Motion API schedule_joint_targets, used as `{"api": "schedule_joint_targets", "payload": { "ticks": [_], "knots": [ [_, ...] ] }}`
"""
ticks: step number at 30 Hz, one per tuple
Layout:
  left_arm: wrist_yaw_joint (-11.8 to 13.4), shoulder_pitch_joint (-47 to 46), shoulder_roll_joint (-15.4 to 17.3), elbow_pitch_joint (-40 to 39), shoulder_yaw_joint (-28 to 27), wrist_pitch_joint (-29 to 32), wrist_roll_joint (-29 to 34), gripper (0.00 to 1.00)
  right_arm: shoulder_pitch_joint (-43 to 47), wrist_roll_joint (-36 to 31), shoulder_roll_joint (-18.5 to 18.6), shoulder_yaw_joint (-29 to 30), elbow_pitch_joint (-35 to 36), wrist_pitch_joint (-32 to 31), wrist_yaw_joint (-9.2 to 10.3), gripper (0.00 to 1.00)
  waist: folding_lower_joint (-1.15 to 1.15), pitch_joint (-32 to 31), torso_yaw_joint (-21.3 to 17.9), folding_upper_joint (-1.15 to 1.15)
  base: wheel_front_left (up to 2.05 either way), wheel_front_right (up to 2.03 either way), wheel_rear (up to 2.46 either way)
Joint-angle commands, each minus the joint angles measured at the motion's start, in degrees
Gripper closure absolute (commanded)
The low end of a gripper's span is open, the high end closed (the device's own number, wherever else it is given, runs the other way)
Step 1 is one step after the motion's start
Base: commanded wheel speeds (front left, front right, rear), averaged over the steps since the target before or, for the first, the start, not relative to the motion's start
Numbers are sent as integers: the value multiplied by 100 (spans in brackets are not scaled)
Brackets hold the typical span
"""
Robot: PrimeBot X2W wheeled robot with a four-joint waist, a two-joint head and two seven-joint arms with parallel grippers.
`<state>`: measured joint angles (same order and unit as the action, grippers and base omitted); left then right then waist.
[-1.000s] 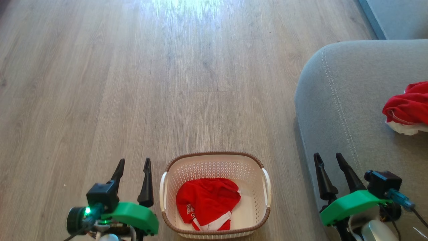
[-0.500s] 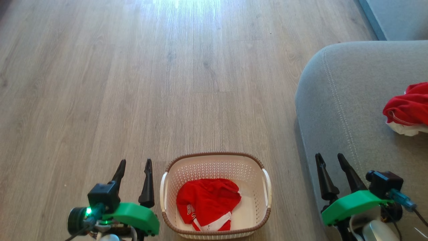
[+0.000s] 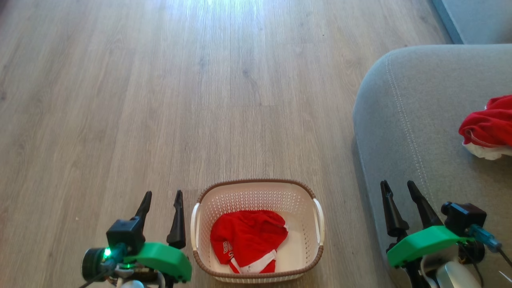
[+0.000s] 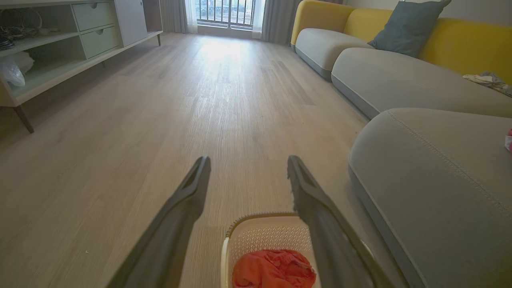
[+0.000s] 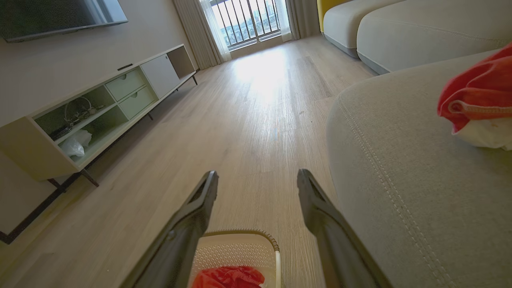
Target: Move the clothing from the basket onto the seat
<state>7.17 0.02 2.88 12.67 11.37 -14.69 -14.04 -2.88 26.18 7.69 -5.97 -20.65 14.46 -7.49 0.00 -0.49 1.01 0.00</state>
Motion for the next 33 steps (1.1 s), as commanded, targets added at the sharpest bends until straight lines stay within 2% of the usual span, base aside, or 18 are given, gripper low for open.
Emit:
{"api": "schedule_joint_targets", "payload": {
  "ticks": [1, 8, 20, 25, 33],
  "knots": [
    [-18, -243, -1, -128, -98, -31, 57, 0, -198, -71, 98, -96, 203, 53, 0, 0, 0, 58, -10, 0, 0, 0, 0],
    [-30, -357, -1, -40, 18, -31, 55, 0, -273, -162, 165, -66, 243, 53, 0, 0, 0, 443, -75, 0, 0, 0, 0],
    [-178, -1347, -1, 729, 582, -31, 137, 0, -753, -423, 265, 12, 449, 53, 0, 0, 0, 2029, -321, 0, 0, 0, 0],
    [-260, -1951, -1, 1323, 775, -31, 227, 0, -997, -457, 216, -34, 577, 53, 0, 0, 0, 2769, -531, 0, 0, 0, 0],
    [-372, -2996, -1, 2742, 865, -31, 569, 0, -1486, -540, 172, -270, 828, 53, 0, 0, 0, 3780, -899, 0, 0, 0, 0]
  ]
}}
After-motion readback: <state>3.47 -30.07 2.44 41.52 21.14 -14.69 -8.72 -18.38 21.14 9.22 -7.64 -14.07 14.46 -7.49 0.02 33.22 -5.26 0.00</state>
